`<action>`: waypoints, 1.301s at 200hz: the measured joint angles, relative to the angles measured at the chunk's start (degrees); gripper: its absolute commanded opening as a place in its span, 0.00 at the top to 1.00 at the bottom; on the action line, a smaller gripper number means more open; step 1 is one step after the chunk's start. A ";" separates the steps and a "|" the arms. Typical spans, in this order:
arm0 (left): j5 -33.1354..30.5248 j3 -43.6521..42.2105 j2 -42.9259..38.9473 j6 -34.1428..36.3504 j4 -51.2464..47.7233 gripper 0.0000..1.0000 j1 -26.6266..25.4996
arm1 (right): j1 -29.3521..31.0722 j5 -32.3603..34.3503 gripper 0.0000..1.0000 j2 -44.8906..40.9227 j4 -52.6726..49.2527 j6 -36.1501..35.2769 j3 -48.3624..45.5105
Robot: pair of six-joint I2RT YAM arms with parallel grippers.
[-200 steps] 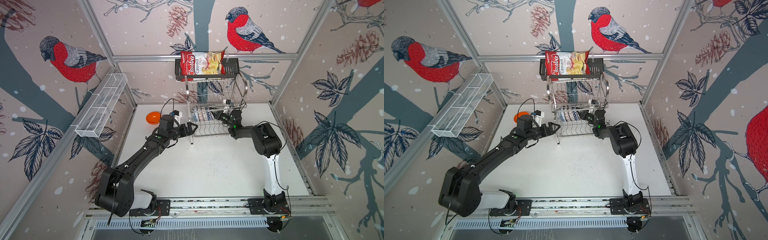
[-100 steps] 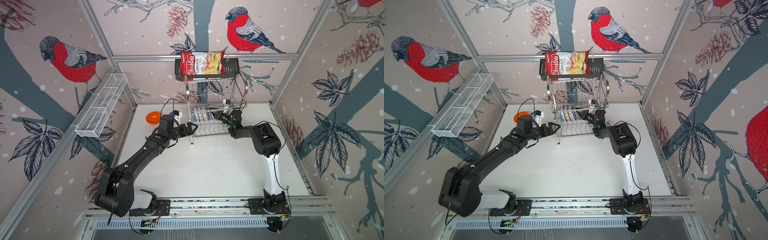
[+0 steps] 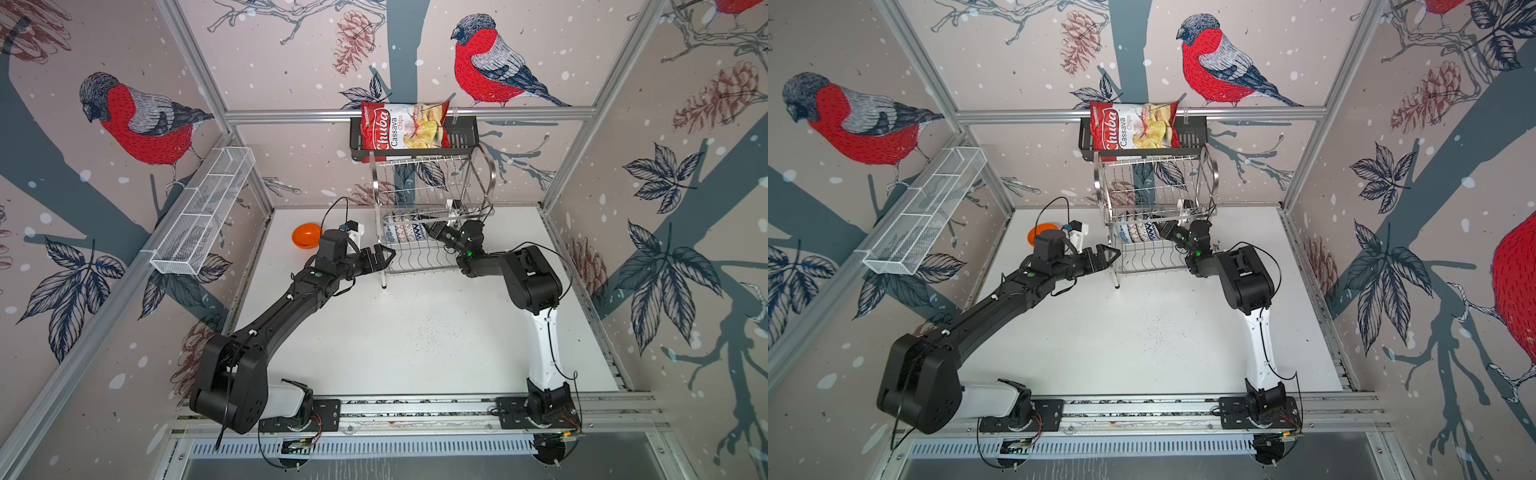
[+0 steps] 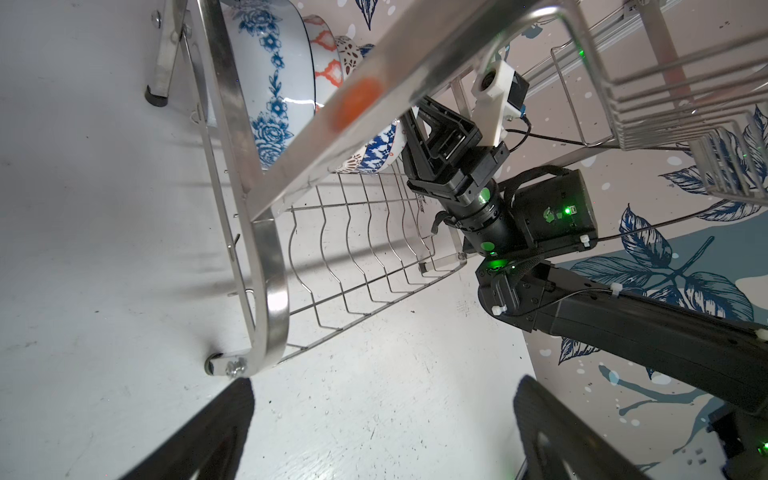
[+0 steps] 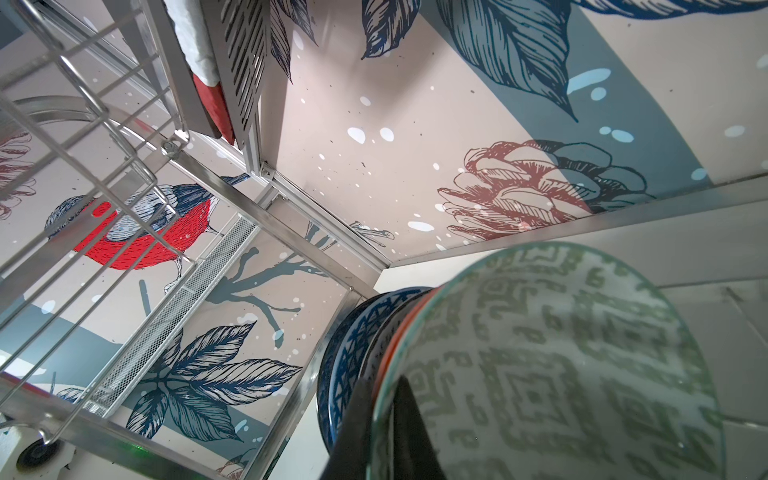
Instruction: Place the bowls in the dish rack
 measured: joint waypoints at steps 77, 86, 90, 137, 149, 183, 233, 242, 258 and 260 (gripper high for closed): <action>0.00 0.00 0.00 0.00 0.00 0.02 0.00 | -0.33 -0.07 0.93 0.26 -0.11 1.40 0.44; 0.00 0.00 0.00 0.00 0.00 0.02 0.00 | -0.33 -0.17 0.92 0.22 -0.70 1.40 0.63; 0.00 0.00 0.00 0.00 0.00 0.02 0.00 | -0.35 -0.24 0.92 0.20 -0.96 1.38 0.70; 0.00 0.00 0.00 0.00 0.00 0.02 0.00 | -0.46 -0.44 0.89 -0.09 -3.72 -0.11 1.62; 0.00 0.00 0.00 0.00 0.00 0.02 0.00 | -0.48 -0.46 0.88 -0.15 -4.35 -0.28 1.86; 0.00 0.00 0.00 0.00 0.00 0.02 0.00 | -0.59 -0.44 0.86 -0.37 -5.77 -1.57 2.29; 0.00 0.00 0.00 0.00 0.00 0.02 0.00 | -0.74 -0.39 0.84 -0.48 -6.49 -2.16 2.38; 0.00 0.00 0.00 0.00 0.00 0.02 0.00 | -0.74 -0.37 0.83 -0.48 -6.51 -2.45 2.38; 0.00 0.00 0.00 0.00 0.00 0.02 0.00 | -0.79 -0.31 0.83 -0.48 -6.60 -2.86 2.38; 0.00 0.00 0.00 0.00 0.00 0.02 0.00 | -0.81 -0.31 0.83 -0.48 -6.62 -2.86 2.38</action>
